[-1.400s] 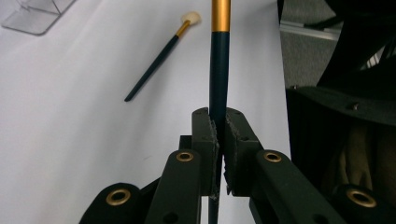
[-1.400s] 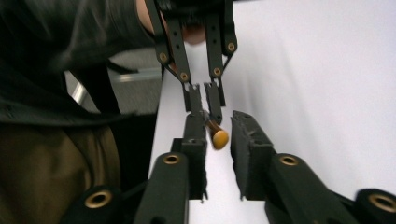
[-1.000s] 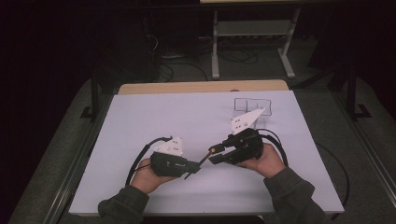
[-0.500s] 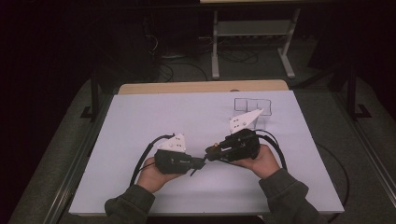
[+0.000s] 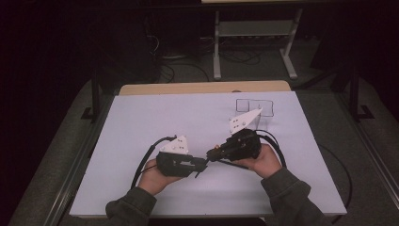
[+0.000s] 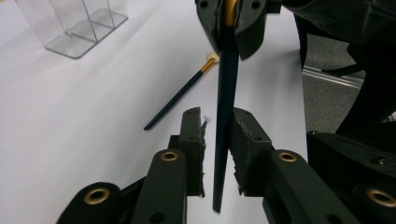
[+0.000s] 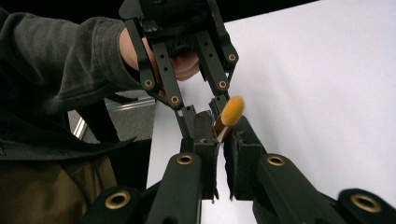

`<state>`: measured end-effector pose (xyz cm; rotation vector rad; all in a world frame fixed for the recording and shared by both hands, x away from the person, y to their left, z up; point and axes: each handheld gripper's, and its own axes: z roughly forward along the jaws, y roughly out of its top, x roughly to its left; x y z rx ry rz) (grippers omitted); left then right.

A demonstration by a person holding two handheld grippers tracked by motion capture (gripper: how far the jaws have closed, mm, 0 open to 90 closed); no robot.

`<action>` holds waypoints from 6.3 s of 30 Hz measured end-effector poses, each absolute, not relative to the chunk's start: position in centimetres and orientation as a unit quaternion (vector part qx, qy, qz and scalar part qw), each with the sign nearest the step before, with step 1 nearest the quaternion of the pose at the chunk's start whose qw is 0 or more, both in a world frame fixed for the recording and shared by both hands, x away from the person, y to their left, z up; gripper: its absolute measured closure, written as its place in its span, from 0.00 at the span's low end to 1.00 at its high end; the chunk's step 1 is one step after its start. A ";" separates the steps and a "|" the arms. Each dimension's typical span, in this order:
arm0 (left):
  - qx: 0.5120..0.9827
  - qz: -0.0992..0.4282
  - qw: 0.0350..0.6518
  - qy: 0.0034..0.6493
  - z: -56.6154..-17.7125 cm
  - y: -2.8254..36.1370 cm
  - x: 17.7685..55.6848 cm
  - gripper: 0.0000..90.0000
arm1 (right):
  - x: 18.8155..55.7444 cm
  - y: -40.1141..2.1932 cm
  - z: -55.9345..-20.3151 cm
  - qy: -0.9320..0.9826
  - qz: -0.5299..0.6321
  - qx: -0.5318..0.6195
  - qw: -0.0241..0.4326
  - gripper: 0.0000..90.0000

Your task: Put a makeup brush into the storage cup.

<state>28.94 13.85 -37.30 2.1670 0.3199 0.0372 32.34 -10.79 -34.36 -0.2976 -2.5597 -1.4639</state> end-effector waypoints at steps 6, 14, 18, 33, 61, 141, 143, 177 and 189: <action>0.877 0.017 0.458 0.144 -37.6 14.6 28.7 0.78 | 32.5 -11.5 -34.1 -0.869 -0.475 -0.107 0.085 0.92; 0.882 0.031 0.445 0.152 -38.4 15.8 28.2 0.71 | 33.0 -12.6 -34.1 -0.876 -0.461 -0.120 0.078 0.92; 0.883 0.037 0.441 0.160 -38.9 16.6 28.0 0.67 | 33.2 -12.9 -34.1 -0.876 -0.457 -0.128 0.080 0.92; 0.877 0.055 0.434 0.199 -39.5 19.0 27.4 0.59 | 34.4 -14.3 -33.5 -0.887 -0.433 -0.156 0.051 0.92; 0.871 0.068 0.434 0.220 -39.7 20.5 27.1 0.53 | 38.0 -17.3 -30.1 -0.890 -0.415 -0.190 0.000 0.92; 0.855 0.076 0.458 0.231 -39.2 22.6 27.2 0.40 | 48.4 -19.7 -25.8 -0.872 -0.361 -0.323 -0.069 0.92; 0.855 0.076 0.457 0.232 -39.2 22.7 27.2 0.40 | 48.5 -19.8 -26.2 -0.872 -0.360 -0.326 -0.067 0.92; 0.855 0.077 0.457 0.233 -39.2 22.6 27.2 0.41 | 48.4 -19.7 -30.7 -0.867 -0.356 -0.345 -0.050 0.92; 0.858 0.080 0.454 0.225 -39.2 22.6 27.3 0.41 | 48.4 -19.8 -32.1 -0.867 -0.352 -0.350 -0.043 0.92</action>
